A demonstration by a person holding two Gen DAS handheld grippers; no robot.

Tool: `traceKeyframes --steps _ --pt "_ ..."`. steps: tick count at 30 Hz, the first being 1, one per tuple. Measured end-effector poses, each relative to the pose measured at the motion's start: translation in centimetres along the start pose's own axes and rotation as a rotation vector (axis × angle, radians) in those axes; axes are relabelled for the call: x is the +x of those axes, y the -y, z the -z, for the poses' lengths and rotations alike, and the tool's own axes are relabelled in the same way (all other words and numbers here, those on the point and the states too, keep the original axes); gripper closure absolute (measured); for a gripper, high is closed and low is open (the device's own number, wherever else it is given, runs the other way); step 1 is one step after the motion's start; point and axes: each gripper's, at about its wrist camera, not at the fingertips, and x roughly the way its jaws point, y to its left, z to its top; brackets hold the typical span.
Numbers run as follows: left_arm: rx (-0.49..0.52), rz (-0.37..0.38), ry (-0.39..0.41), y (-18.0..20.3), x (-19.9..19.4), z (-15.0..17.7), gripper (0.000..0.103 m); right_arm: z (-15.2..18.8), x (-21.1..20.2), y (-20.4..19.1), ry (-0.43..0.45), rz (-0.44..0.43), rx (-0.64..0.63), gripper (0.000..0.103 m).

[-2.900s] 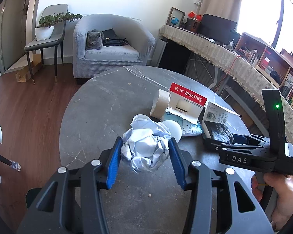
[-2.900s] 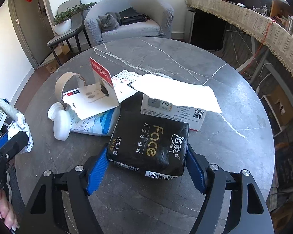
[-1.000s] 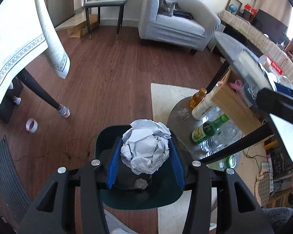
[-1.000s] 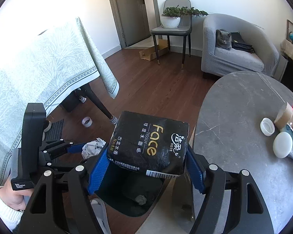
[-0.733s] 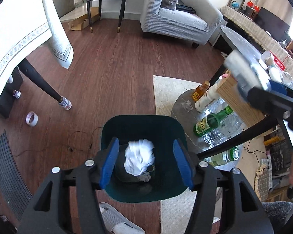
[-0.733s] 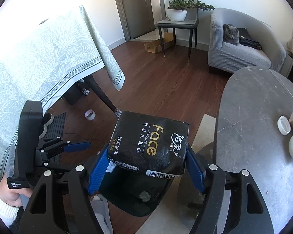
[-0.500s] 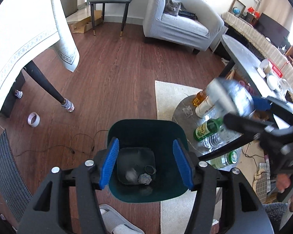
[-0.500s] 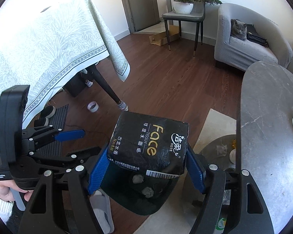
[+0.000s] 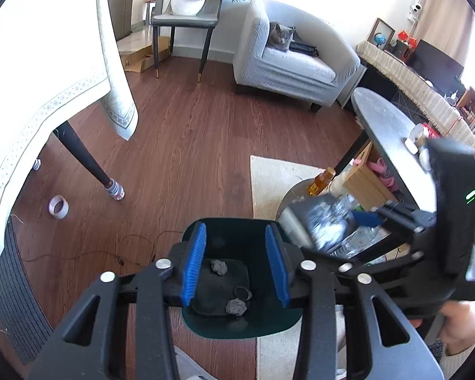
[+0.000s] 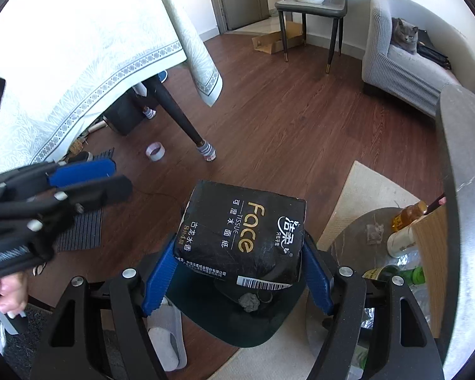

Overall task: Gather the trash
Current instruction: 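Carry the black tissue pack with the right gripper over the bin and release it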

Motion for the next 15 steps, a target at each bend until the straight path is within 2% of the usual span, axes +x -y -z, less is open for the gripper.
traceKeyframes --steps 6,15 --pt "0.000 0.018 0.033 0.4 -1.0 -0.7 0.071 1.0 2.3 -0.3 -0.073 -0.001 -0.008 0.029" --pt "-0.003 0.064 0.082 1.9 -2.4 -1.6 0.071 2.6 4.1 -0.8 -0.160 0.030 -0.045 0.027"
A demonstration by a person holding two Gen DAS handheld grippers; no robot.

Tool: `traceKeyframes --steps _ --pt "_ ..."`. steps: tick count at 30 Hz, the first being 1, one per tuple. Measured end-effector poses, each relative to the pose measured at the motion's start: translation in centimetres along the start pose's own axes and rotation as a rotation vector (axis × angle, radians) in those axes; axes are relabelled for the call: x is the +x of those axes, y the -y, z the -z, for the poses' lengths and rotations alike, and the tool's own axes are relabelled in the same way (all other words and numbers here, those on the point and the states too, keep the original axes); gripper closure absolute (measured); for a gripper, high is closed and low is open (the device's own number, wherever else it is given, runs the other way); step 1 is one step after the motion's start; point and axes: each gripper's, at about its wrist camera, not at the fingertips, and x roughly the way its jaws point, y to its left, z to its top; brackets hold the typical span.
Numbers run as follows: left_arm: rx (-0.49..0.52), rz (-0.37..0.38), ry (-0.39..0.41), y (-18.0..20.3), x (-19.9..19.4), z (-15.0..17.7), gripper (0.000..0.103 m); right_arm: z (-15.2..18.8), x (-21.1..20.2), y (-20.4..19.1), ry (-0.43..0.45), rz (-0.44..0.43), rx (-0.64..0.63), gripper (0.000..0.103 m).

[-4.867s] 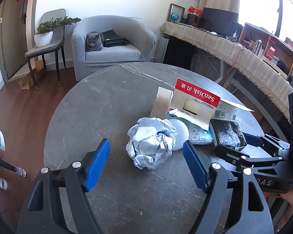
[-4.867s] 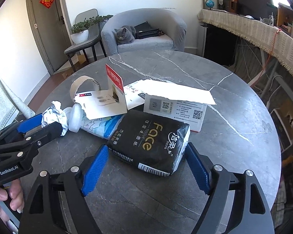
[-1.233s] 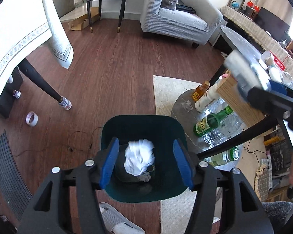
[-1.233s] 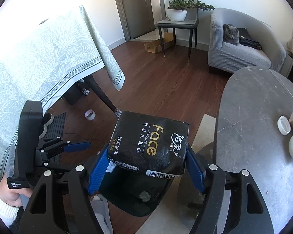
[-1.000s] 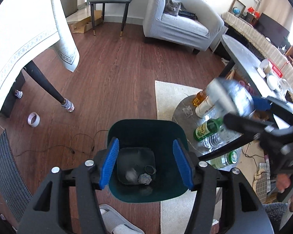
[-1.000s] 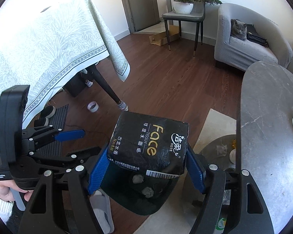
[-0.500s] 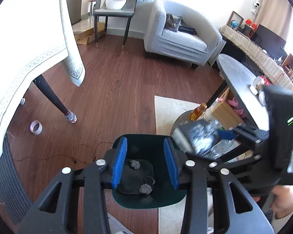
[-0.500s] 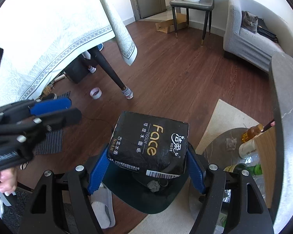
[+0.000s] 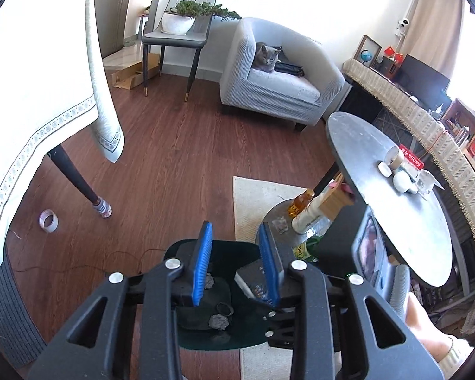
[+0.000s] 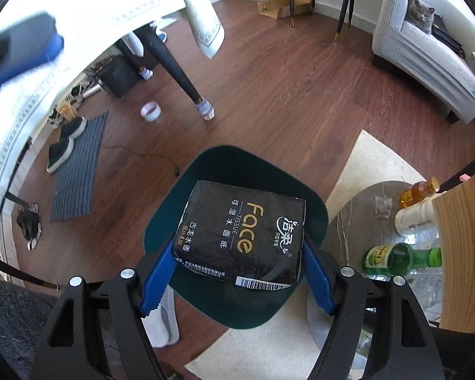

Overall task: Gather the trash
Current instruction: 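Carry the black tissue pack with the right gripper over the bin and release it, then bring both open grippers back over the table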

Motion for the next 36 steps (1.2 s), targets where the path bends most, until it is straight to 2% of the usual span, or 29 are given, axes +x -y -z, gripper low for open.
traceKeyframes --steps 8,14,18,23,30,36 --pt "-0.009 0.016 0.030 0.8 -0.5 -0.7 0.071 1.0 -0.1 0.2 -0.025 -0.006 -0.021 0.022" --pt "-0.006 0.027 0.074 1.4 -1.4 -1.5 0.071 1.0 -2.2 0.4 0.040 -0.041 -0.017 0.022" --pt "-0.007 0.038 0.115 2.2 -2.3 -1.9 0.069 0.7 -4.2 0.8 0.103 -0.058 -0.016 0.032" --pt "0.006 0.041 0.150 3.5 -2.8 -2.5 0.069 0.4 -7.4 1.3 0.188 -0.066 -0.024 0.039" --pt "0.022 0.057 0.194 5.8 -3.0 -3.0 0.068 0.8 -11.4 3.1 0.284 -0.023 -0.008 0.045" --pt "0.055 0.087 0.198 8.5 -2.3 -3.0 0.064 2.4 -14.1 6.1 0.336 0.032 0.040 0.048"
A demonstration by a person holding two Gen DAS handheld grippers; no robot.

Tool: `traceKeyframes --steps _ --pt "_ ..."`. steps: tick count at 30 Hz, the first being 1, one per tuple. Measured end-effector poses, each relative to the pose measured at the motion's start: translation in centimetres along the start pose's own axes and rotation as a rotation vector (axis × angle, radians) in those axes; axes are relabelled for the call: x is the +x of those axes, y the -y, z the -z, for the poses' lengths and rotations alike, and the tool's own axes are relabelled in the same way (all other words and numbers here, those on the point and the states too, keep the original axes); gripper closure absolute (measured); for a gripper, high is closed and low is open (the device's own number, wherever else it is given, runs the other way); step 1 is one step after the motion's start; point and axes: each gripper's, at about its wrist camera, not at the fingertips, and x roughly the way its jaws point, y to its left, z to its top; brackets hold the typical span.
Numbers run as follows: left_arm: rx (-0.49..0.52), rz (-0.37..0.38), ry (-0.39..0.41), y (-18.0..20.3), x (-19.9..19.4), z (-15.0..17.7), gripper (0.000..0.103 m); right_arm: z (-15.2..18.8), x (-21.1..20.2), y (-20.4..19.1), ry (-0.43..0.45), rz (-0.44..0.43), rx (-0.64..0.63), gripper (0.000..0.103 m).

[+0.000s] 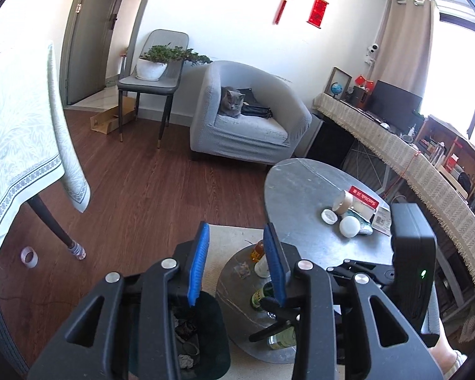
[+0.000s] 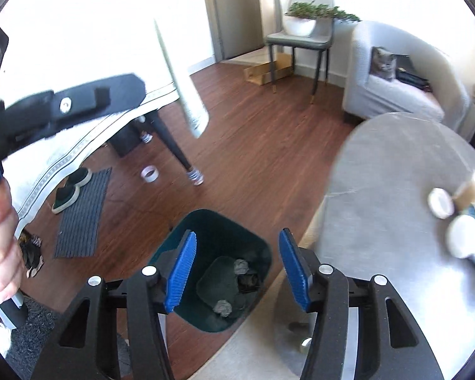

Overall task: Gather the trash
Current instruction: 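Bring both open grippers back over the table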

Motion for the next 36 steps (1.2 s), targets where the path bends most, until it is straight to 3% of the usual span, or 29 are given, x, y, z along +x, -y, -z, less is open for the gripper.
traceKeyframes --steps 10,26,36 --pt "0.044 0.073 -0.013 5.5 3.2 0.4 0.063 2.0 -4.6 6.5 0.053 0.100 0.084 0.050" --pt "0.108 0.158 -0.089 14.3 10.2 1.9 0.046 5.6 -9.7 16.3 0.098 0.250 0.211 0.050" --pt "0.130 0.198 -0.153 17.3 14.7 2.2 0.043 6.6 -11.5 20.9 0.136 0.308 0.313 0.032"
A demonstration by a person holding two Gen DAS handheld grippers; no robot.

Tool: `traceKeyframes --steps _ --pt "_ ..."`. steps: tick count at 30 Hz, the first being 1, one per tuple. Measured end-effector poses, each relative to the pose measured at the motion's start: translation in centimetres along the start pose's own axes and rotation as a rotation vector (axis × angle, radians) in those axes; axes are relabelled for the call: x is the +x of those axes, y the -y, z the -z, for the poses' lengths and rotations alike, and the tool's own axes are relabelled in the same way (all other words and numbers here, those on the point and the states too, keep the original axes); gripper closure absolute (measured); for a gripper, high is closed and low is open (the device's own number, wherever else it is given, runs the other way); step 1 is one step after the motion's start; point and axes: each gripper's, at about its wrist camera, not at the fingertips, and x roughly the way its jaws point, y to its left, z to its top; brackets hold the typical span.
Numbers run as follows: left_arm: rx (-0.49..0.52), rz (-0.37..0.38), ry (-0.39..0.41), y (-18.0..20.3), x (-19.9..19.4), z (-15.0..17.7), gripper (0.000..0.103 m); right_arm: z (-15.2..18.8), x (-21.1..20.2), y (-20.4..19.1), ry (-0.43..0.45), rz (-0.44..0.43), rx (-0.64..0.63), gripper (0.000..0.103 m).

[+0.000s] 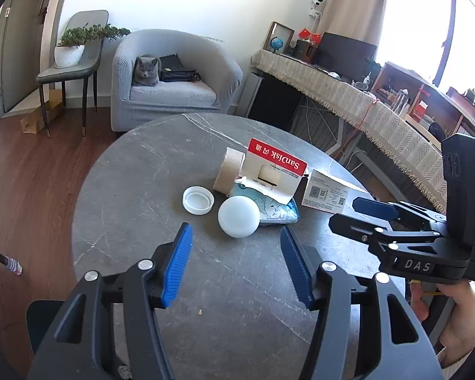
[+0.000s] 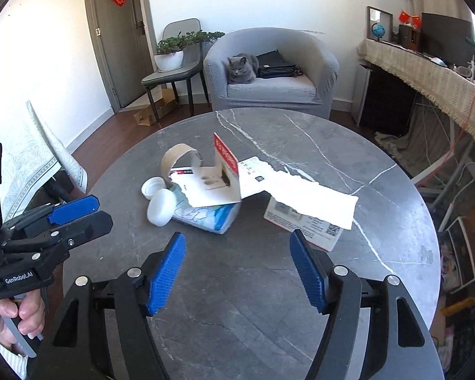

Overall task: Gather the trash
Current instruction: 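Bring both open grippers back over the table, then grasp the white ball with the left gripper while the right gripper grasps the torn white paper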

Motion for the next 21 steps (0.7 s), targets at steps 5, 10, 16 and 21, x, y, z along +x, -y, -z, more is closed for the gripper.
traceKeyframes --steps 5,10,16,21 --pt "-0.012 0.009 -0.032 0.1 1.9 -0.3 0.043 -0.3 0.4 1.3 0.004 0.025 0.011 0.022" --pt "-0.032 0.016 -0.059 0.1 3.7 -0.5 0.043 -0.5 0.9 2.6 -0.003 0.034 0.046 0.020" --pt "-0.040 0.016 -0.087 0.3 5.3 -0.9 0.044 -0.8 1.7 4.5 -0.013 0.033 0.165 0.020" --pt "-0.050 0.014 -0.111 0.0 6.0 -1.1 0.062 -1.2 2.1 4.9 0.000 0.054 0.254 0.014"
